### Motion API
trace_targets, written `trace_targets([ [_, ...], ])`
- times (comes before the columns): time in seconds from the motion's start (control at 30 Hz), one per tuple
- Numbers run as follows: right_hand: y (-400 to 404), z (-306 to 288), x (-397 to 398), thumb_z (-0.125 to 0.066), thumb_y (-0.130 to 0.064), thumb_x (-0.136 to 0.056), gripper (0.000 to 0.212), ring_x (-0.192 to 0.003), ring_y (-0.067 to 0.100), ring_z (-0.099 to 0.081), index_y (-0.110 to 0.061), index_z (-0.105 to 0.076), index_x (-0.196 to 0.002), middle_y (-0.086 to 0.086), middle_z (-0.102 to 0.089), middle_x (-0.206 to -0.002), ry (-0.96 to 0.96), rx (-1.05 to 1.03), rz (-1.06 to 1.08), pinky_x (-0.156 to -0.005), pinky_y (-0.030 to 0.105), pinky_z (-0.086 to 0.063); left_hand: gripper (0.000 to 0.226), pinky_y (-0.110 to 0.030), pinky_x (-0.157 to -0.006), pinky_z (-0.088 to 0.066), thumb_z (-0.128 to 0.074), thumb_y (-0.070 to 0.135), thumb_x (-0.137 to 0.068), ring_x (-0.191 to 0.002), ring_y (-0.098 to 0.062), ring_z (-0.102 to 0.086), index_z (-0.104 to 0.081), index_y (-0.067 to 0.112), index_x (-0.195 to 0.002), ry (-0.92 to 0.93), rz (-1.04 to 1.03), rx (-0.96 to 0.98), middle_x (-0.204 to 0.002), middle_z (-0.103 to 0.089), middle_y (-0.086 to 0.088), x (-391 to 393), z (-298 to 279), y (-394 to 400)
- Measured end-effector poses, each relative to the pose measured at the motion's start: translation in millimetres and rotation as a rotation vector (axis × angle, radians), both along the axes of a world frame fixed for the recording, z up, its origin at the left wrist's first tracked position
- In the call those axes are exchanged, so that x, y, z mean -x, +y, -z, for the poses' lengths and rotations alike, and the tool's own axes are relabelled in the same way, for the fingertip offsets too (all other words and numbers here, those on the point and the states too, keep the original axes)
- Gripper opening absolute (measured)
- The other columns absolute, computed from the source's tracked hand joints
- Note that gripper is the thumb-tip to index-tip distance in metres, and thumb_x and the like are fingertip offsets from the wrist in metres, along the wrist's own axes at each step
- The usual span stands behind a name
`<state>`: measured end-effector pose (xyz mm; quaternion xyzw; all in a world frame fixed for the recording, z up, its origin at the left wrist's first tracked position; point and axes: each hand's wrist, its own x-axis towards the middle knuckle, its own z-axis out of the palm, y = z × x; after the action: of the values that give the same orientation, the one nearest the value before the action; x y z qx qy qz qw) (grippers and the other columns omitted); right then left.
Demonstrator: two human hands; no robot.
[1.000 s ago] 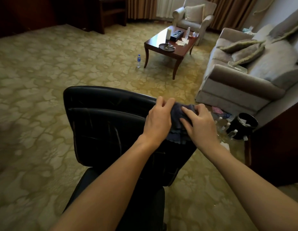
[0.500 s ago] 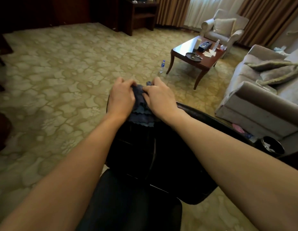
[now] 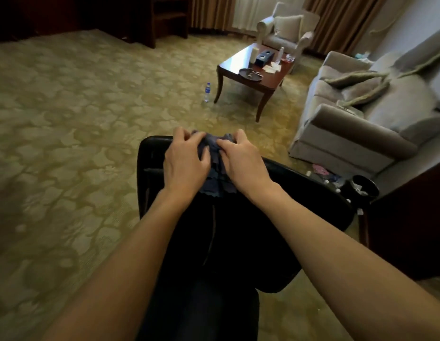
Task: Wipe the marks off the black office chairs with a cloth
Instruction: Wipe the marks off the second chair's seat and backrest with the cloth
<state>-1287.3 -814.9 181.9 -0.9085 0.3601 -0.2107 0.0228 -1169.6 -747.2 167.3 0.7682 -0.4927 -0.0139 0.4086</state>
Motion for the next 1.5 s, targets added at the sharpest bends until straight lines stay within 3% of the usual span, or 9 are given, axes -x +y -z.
trace_targets([
  [0.07, -6, -6, 36, -0.054, -0.015, -0.095, 0.022, -0.075, 0.036, -0.054, -0.007, -0.069, -0.11, 0.012, -0.047, -0.093, -0.017, -0.042, 0.059, -0.071, 0.042, -0.049, 0.032, -0.037, -0.083, -0.048, -0.062, 0.028, -0.092, -0.096, -0.03, -0.06, -0.066, 0.019, -0.122, -0.028, 0.076, -0.016, -0.115, -0.052, -0.008, 32, -6, -10],
  [0.23, -11, -8, 149, -0.06, -0.007, -0.09, 0.024, -0.074, 0.027, -0.054, -0.01, -0.074, -0.109, 0.009, -0.048, -0.088, -0.08, -0.128, 0.239, -0.066, 0.018, -0.028, 0.018, -0.04, -0.07, -0.046, -0.058, 0.027, -0.093, -0.082, -0.035, -0.06, -0.071, 0.017, -0.101, -0.199, 0.243, -0.057, -0.109, -0.055, -0.01, 137, -8, -34],
  [0.37, -5, 10, 251, -0.063, -0.004, -0.089, 0.026, -0.081, 0.033, -0.058, -0.009, -0.073, -0.113, 0.016, -0.057, -0.09, -0.155, -0.146, 0.485, -0.068, 0.021, -0.029, 0.013, -0.043, -0.079, -0.046, -0.056, 0.017, -0.093, -0.093, -0.034, -0.057, -0.067, 0.011, -0.097, -0.175, 0.455, -0.046, -0.112, -0.052, -0.013, 237, -3, -50],
  [0.57, 16, 50, 280, -0.058, -0.022, -0.096, 0.029, -0.085, 0.012, -0.05, -0.015, -0.067, -0.123, -0.001, -0.051, -0.099, -0.375, -0.247, 0.662, -0.077, 0.025, -0.039, 0.013, -0.034, -0.087, -0.045, -0.05, 0.013, -0.098, -0.105, -0.025, -0.049, -0.061, 0.01, -0.104, -0.209, 0.518, -0.097, -0.12, -0.046, -0.01, 301, 16, -55],
  [0.73, 12, 49, 254, -0.061, -0.032, -0.094, 0.041, -0.099, 0.019, -0.055, -0.023, -0.057, -0.134, 0.007, -0.053, -0.112, -0.458, -0.327, 0.529, -0.089, 0.029, -0.044, 0.01, -0.034, -0.072, -0.043, -0.054, 0.014, -0.096, -0.096, -0.027, -0.051, -0.063, 0.009, -0.099, -0.173, 0.462, -0.086, -0.114, -0.045, -0.009, 260, 2, -57],
  [0.87, -5, 32, 210, -0.065, -0.02, -0.089, 0.035, -0.098, 0.034, -0.06, -0.017, -0.064, -0.124, 0.013, -0.059, -0.109, -0.383, -0.218, 0.457, -0.084, 0.044, -0.049, 0.016, -0.039, -0.07, -0.047, -0.055, 0.011, -0.093, -0.09, -0.031, -0.056, -0.065, 0.01, -0.106, -0.119, 0.339, -0.047, -0.109, -0.05, -0.01, 212, -5, -57],
  [0.97, -12, 19, 166, -0.061, -0.017, -0.091, 0.032, -0.096, 0.038, -0.06, -0.014, -0.065, -0.123, 0.016, -0.06, -0.108, -0.277, -0.157, 0.386, -0.08, 0.044, -0.049, 0.022, -0.043, -0.07, -0.049, -0.053, 0.007, -0.093, -0.09, -0.032, -0.056, -0.061, 0.009, -0.114, -0.119, 0.251, -0.032, -0.108, -0.051, -0.011, 173, -10, -50],
  [1.3, 5, -2, -12, -0.055, -0.024, -0.095, 0.025, -0.093, 0.038, -0.059, -0.015, -0.067, -0.114, 0.014, -0.056, -0.106, -0.03, -0.065, 0.128, -0.075, 0.041, -0.047, 0.018, -0.033, -0.069, -0.038, -0.051, 0.014, -0.095, -0.079, -0.019, -0.044, -0.068, 0.009, -0.097, -0.109, 0.001, -0.022, -0.101, -0.039, 0.0, 6, -8, 1],
  [1.5, 55, -3, -113, -0.051, -0.024, -0.097, 0.024, -0.098, 0.04, -0.059, -0.012, -0.062, -0.115, 0.015, -0.055, -0.115, 0.024, -0.04, 0.003, -0.077, 0.041, -0.045, 0.019, -0.031, -0.078, -0.039, -0.052, 0.006, -0.094, -0.101, -0.031, -0.056, -0.066, 0.007, -0.107, -0.028, -0.134, 0.002, -0.118, -0.054, -0.013, -85, -3, 55],
])
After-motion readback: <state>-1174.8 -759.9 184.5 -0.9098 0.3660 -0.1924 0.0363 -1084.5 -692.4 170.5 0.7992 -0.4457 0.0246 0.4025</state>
